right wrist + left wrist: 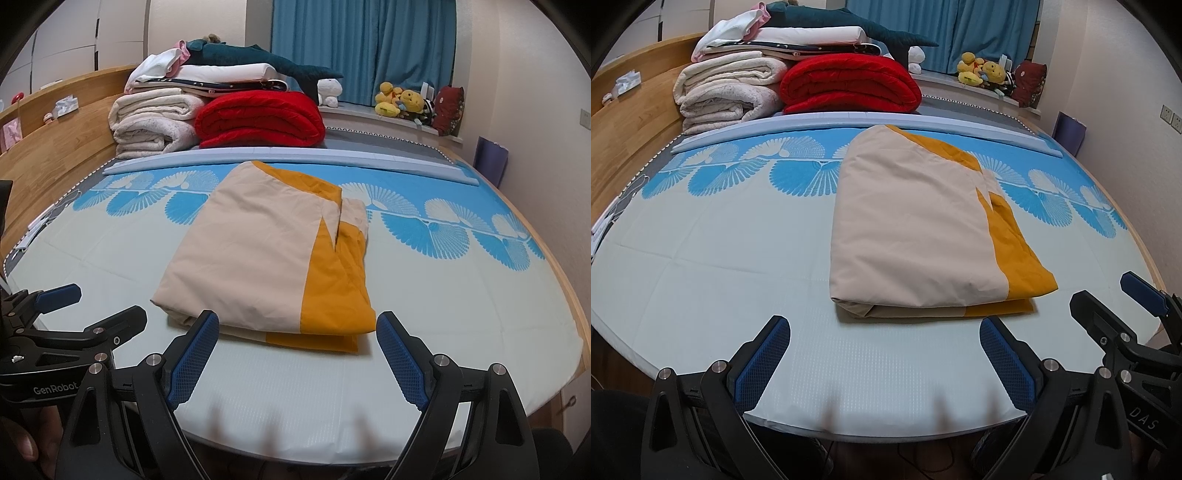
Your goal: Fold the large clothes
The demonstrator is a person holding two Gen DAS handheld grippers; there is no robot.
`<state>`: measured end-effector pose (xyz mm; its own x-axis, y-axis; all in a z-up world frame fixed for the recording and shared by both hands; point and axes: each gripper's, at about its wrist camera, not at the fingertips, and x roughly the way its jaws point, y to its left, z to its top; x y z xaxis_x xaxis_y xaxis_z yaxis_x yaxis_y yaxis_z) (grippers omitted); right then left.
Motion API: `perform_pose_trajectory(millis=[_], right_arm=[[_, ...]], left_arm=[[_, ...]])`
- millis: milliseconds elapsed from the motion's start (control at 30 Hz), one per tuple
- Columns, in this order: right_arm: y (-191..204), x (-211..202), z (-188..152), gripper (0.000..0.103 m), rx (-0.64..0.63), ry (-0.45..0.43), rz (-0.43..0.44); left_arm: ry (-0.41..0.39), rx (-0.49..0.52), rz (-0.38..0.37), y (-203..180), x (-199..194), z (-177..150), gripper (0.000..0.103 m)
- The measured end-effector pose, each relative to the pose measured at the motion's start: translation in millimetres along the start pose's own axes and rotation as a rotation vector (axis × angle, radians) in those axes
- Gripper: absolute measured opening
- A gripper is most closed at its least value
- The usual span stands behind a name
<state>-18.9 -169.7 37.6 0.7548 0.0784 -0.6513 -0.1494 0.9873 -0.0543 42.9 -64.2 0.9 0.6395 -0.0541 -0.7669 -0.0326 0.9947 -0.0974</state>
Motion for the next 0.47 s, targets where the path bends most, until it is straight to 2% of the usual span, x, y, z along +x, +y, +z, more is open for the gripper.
perform_pose_trajectory(millis=[467], right_arm=[[-2.2, 1.7, -2.2, 0.087, 0.001, 0.003, 0.003]], left_arm=[[0.003, 0.003, -0.002, 0.6, 2.2, -1.5, 0.101]])
